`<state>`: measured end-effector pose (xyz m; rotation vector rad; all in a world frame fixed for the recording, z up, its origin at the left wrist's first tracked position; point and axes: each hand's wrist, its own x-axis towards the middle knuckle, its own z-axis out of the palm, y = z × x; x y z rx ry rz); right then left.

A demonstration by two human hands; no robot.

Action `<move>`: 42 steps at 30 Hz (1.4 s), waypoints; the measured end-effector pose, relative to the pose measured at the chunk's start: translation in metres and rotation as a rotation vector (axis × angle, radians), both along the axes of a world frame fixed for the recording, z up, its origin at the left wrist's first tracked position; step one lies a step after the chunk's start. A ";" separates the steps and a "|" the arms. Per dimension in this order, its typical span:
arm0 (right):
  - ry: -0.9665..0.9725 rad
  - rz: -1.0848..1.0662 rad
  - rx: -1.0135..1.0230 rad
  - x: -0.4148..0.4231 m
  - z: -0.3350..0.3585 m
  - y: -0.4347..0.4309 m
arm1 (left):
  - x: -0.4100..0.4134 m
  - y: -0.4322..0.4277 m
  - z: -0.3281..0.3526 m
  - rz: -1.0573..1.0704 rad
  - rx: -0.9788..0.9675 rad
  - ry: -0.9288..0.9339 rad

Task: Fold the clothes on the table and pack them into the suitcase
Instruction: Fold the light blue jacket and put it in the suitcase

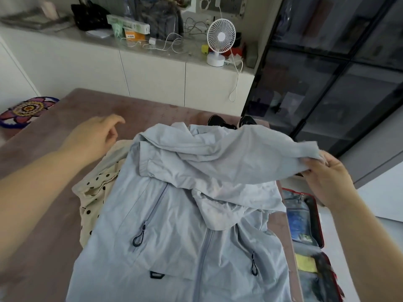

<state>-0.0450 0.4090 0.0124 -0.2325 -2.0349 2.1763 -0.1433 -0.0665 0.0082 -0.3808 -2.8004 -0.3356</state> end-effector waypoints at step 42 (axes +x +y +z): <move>-0.710 -0.007 0.503 -0.027 -0.136 -0.001 | -0.085 0.106 -0.031 0.073 -0.181 -0.446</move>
